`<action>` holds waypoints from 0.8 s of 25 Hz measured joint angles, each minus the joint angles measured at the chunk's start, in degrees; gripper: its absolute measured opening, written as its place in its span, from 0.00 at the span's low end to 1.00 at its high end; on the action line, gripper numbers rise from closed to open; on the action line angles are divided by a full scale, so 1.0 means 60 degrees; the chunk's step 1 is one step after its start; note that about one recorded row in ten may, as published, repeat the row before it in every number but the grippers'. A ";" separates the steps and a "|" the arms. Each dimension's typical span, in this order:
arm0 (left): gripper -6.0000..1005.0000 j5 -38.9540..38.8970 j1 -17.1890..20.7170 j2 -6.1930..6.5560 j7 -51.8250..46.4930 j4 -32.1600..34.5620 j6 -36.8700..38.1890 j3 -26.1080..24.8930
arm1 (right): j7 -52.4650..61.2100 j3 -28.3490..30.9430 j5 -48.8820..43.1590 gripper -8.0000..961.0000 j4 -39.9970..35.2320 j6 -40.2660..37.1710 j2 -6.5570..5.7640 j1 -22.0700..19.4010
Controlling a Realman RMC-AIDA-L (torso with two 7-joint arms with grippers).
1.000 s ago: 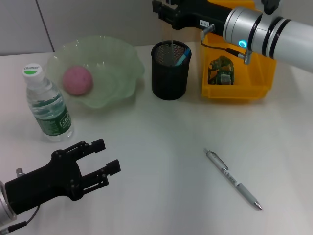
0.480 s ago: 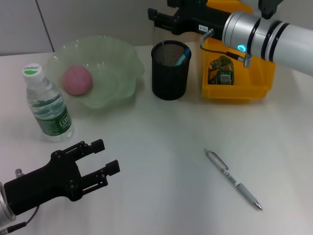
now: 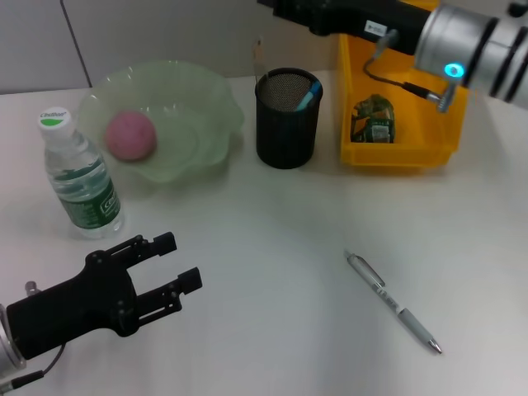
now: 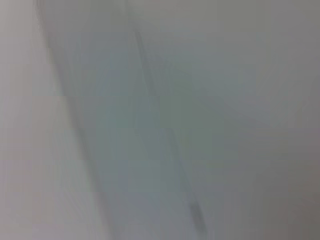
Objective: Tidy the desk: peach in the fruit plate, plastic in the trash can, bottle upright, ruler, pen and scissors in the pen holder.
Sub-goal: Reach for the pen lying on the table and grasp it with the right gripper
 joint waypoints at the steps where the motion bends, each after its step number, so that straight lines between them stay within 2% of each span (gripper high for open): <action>1: 0.75 0.0001 -0.0012 -0.0003 0.0023 0.0001 -0.0004 0.0000 | 0.0915 -0.0133 -0.0394 0.69 -0.0553 -0.0333 -0.0038 -0.0234; 2: 0.75 0.0001 -0.0019 -0.0006 0.0047 0.0006 -0.0017 0.0000 | 0.1467 -0.0211 -0.0755 0.69 -0.0953 -0.0575 -0.0071 -0.0372; 3: 0.75 0.0001 -0.0034 -0.0011 0.0073 0.0022 -0.0046 0.0000 | 0.2986 -0.0310 -0.1881 0.69 -0.2004 -0.1278 -0.0149 -0.0624; 4: 0.75 0.0001 -0.0034 -0.0011 0.0073 0.0022 -0.0046 0.0000 | 0.2986 -0.0310 -0.1881 0.69 -0.2004 -0.1278 -0.0149 -0.0624; 5: 0.75 0.0000 -0.0049 -0.0013 0.0076 0.0029 -0.0049 -0.0001 | 0.4264 -0.0273 -0.3085 0.69 -0.2784 -0.2004 -0.0200 -0.0692; 6: 0.75 0.0000 -0.0049 -0.0013 0.0076 0.0029 -0.0049 -0.0001 | 0.4264 -0.0273 -0.3085 0.69 -0.2784 -0.2004 -0.0200 -0.0692; 7: 0.75 0.0001 -0.0049 -0.0013 0.0071 0.0030 -0.0025 -0.0007 | 0.5653 -0.0223 -0.4602 0.69 -0.3586 -0.2956 -0.0280 -0.0603; 8: 0.75 0.0001 -0.0049 -0.0013 0.0071 0.0030 -0.0025 -0.0007 | 0.5653 -0.0223 -0.4602 0.69 -0.3586 -0.2956 -0.0280 -0.0603; 11: 0.75 0.0007 -0.0002 -0.0008 0.0081 0.0037 0.0070 -0.0005 | 0.7299 -0.0225 -0.6620 0.69 -0.4281 -0.4322 -0.0373 -0.0197; 12: 0.75 0.0021 0.0021 -0.0007 0.0118 0.0044 0.0109 -0.0002 | 0.8268 -0.0225 -0.7853 0.69 -0.4536 -0.5270 -0.0417 0.0192; 13: 0.75 0.0051 0.0035 -0.0006 0.0173 0.0053 0.0147 -0.0001 | 0.8268 -0.0225 -0.7853 0.69 -0.4536 -0.5270 -0.0417 0.0192; 16: 0.75 0.0118 0.0048 0.0003 0.0391 0.0059 0.0274 0.0059 | 0.9430 -0.0284 -0.9301 0.69 -0.4686 -0.6315 -0.0437 0.0755; 19: 0.75 0.0128 0.0067 0.0007 0.0722 0.0065 0.0401 0.0203 | 1.0353 -0.0454 -1.0656 0.69 -0.4804 -0.7025 -0.0377 0.1182; 20: 0.75 0.0130 0.0078 0.0008 0.0804 0.0069 0.0401 0.0234 | 1.0871 -0.0617 -1.1477 0.69 -0.4839 -0.7309 -0.0280 0.1402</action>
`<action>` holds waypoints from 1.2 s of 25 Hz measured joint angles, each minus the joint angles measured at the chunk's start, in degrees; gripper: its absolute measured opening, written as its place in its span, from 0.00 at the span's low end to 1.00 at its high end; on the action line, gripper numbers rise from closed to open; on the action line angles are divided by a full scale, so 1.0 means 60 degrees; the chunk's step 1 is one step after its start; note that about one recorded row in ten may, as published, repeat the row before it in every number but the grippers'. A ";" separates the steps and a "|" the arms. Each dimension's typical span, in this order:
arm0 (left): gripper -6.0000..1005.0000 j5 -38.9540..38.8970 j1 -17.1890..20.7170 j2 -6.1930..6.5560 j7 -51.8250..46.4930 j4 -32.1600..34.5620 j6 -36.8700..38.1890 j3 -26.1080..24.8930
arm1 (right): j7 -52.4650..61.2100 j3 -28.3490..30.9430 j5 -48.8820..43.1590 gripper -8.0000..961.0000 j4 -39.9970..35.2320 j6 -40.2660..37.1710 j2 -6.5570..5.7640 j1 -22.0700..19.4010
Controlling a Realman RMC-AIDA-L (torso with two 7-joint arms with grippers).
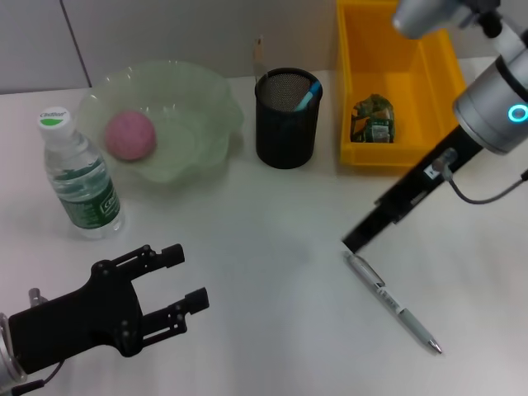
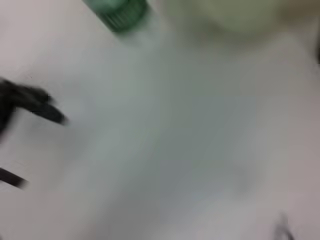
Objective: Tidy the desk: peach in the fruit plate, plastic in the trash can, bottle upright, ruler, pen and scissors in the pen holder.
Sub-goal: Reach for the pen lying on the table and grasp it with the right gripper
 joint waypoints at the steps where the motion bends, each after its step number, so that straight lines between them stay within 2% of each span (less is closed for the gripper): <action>1: 0.75 0.0002 0.0006 0.0001 0.0071 0.0004 -0.0008 0.0010 | 0.0000 0.0000 0.0000 0.69 0.0000 0.0000 0.0000 0.0000; 5: 0.75 0.0002 0.0016 0.0004 0.0244 0.0008 -0.0076 0.0013 | 0.0646 -0.0483 -0.1227 0.68 -0.0003 -0.0267 0.0235 0.0170; 10: 0.75 0.0002 0.0014 0.0022 0.0284 0.0081 -0.0114 -0.0009 | 0.1309 -0.1255 -0.1856 0.68 0.0477 -0.0163 0.0302 0.0185; 16: 0.75 0.0002 -0.0017 0.0037 0.0289 0.0129 -0.0186 0.0012 | 0.1969 -0.2642 -0.1916 0.68 0.0638 0.0169 0.0390 -0.0016; 30: 0.75 0.0001 -0.0064 0.0118 0.0245 0.0213 -0.0315 0.0015 | 0.2568 -0.4224 -0.1159 0.66 0.0573 0.1112 0.0453 -0.0218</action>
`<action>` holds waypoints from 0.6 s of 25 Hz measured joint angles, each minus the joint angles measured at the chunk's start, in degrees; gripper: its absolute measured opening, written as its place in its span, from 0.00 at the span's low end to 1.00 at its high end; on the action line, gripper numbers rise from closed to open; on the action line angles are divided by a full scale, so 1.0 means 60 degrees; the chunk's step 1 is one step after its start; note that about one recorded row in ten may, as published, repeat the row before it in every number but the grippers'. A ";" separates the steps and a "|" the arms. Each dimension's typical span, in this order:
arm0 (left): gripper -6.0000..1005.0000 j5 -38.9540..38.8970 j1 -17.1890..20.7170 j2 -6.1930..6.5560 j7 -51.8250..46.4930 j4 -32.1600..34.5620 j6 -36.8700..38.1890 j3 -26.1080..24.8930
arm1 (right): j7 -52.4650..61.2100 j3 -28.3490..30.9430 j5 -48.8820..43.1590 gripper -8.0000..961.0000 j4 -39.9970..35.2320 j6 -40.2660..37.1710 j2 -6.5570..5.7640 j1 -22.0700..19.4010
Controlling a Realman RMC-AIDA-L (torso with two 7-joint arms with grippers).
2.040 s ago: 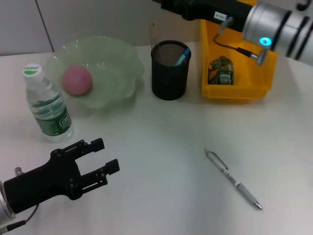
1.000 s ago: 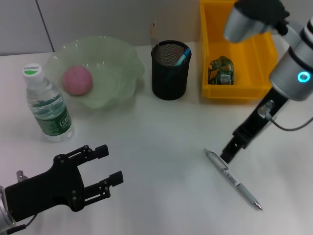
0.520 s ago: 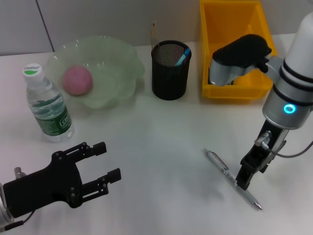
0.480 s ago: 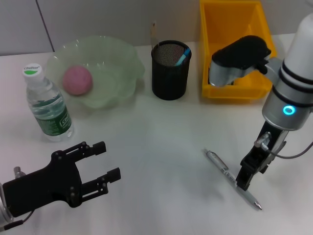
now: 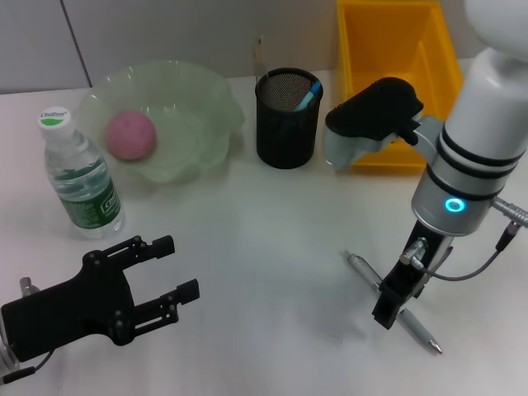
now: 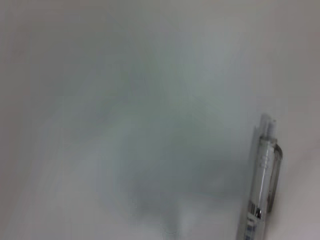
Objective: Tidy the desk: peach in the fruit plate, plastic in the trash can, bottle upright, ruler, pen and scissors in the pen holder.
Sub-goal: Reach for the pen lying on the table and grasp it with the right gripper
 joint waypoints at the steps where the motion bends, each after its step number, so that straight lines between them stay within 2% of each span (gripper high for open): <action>1: 0.75 0.0000 0.0000 0.0000 0.0000 0.0000 0.0000 0.0000 | 0.0040 -0.0046 -0.0003 0.66 0.0002 0.0040 0.0001 0.0009; 15: 0.75 0.0015 -0.0017 0.0007 -0.0017 -0.0003 0.0002 0.0000 | 0.0198 -0.0459 0.0017 0.63 0.0098 0.0497 -0.0001 -0.0111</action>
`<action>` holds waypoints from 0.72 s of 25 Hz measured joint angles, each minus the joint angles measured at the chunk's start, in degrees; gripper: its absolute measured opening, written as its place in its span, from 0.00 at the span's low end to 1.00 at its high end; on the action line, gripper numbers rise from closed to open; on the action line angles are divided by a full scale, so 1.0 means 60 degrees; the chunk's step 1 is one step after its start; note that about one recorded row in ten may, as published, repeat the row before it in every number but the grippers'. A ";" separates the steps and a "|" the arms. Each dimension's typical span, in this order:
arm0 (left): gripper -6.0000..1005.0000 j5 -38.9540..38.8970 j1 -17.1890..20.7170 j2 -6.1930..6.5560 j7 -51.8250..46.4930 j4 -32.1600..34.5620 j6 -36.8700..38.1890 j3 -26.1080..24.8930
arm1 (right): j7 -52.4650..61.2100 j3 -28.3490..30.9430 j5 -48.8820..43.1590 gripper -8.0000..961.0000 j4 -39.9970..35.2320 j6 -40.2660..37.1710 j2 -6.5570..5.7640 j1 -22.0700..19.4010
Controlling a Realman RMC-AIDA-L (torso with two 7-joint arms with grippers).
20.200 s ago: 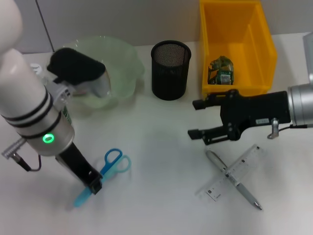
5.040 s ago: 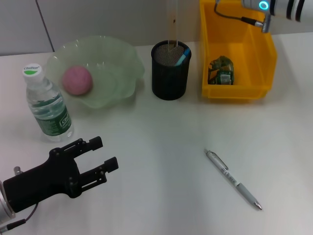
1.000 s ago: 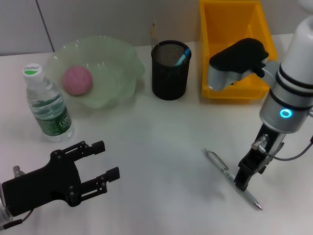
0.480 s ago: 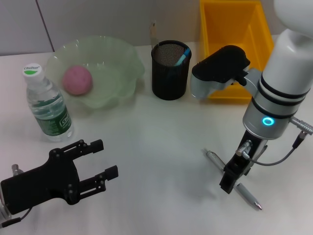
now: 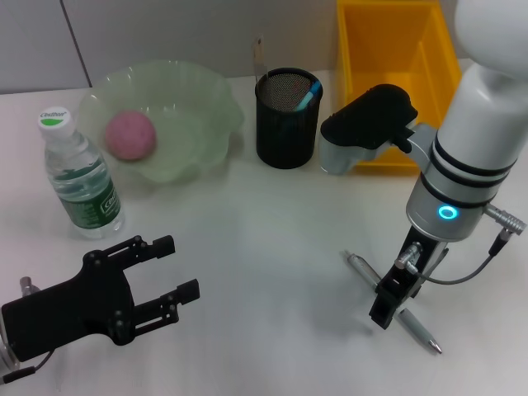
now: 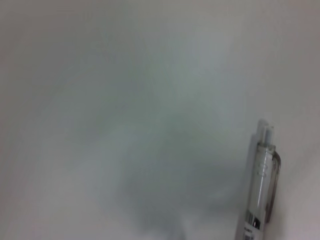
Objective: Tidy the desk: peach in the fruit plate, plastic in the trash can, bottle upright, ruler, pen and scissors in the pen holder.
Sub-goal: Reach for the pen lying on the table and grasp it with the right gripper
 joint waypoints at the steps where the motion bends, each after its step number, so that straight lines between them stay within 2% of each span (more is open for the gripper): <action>1: 0.75 0.0001 0.0000 0.0000 -0.0001 0.0000 0.0000 0.0000 | 0.0000 -0.0034 0.0000 0.63 0.0000 0.0027 0.0000 -0.0011; 12: 0.75 0.0015 0.0011 -0.0010 -0.0015 0.0000 -0.0010 0.0000 | 0.0001 -0.0124 0.0000 0.61 0.0012 0.0237 0.0000 -0.0154; 18: 0.75 0.0015 0.0001 -0.0016 -0.0012 0.0000 -0.0016 -0.0001 | 0.0007 -0.0363 -0.0028 0.46 0.0015 0.0356 0.0000 -0.0201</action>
